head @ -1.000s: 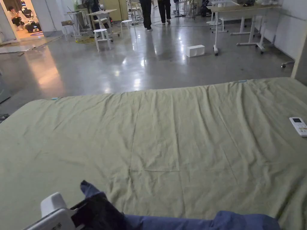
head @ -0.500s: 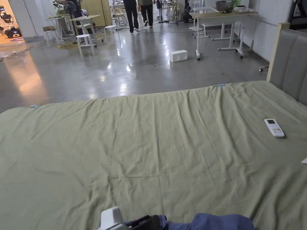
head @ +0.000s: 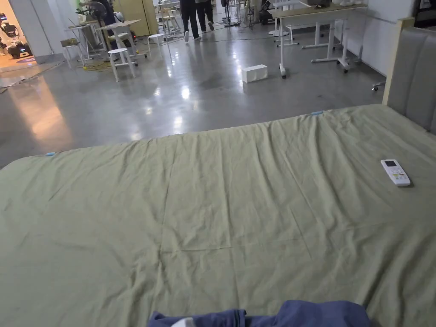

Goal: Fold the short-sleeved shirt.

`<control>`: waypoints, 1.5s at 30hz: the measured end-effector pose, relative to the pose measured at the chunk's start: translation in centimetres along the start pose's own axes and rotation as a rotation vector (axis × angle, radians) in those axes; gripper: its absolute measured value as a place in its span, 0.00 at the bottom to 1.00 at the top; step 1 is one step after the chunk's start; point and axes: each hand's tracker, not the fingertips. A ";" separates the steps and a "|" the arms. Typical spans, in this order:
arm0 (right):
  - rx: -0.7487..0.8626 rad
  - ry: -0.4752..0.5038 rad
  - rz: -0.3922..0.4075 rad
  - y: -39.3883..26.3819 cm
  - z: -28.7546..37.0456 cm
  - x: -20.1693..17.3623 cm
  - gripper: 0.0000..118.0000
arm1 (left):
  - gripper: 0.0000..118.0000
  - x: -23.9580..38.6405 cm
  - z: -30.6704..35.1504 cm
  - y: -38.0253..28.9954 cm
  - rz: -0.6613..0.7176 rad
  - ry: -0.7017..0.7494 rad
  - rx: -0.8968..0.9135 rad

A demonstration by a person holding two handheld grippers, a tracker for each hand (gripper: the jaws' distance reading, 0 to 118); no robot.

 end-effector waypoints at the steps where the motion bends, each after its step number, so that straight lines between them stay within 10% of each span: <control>1: 0.003 -0.020 0.007 0.0 0.4 0.1 0.00 | 0.03 0.5 0.2 -0.6 -0.066 -0.020 0.058; 5: 0.001 -0.047 -0.034 -0.2 0.8 1.5 0.00 | 0.06 0.6 2.8 1.4 -0.052 -0.029 0.080; 10: 0.002 -0.032 -0.120 -0.1 -0.4 2.4 0.00 | 0.87 -2.1 10.1 2.7 -0.108 -0.111 0.258; 14: 0.008 -0.005 -0.135 0.2 -1.1 2.2 0.00 | 0.91 -7.2 13.2 3.5 0.014 -0.061 0.323; 21: -0.001 -0.025 -0.075 0.3 -0.7 1.9 0.00 | 0.89 -14.6 11.4 2.7 0.373 -0.141 0.336; 23: -0.013 -0.039 -0.075 0.2 -0.6 2.0 0.00 | 0.64 -14.7 9.5 2.3 0.409 -0.203 0.280; 25: -0.013 -0.054 -0.088 0.1 -0.4 2.1 0.00 | 0.10 -12.8 8.7 2.6 0.341 -0.164 0.274; 38: -0.002 -0.038 -0.063 1.0 -1.2 1.1 0.00 | 0.09 -15.3 19.6 4.4 0.392 -0.174 0.549; 45: -0.030 0.028 -0.100 0.0 -3.0 1.8 0.00 | 0.09 -8.7 23.8 5.4 0.052 0.020 0.528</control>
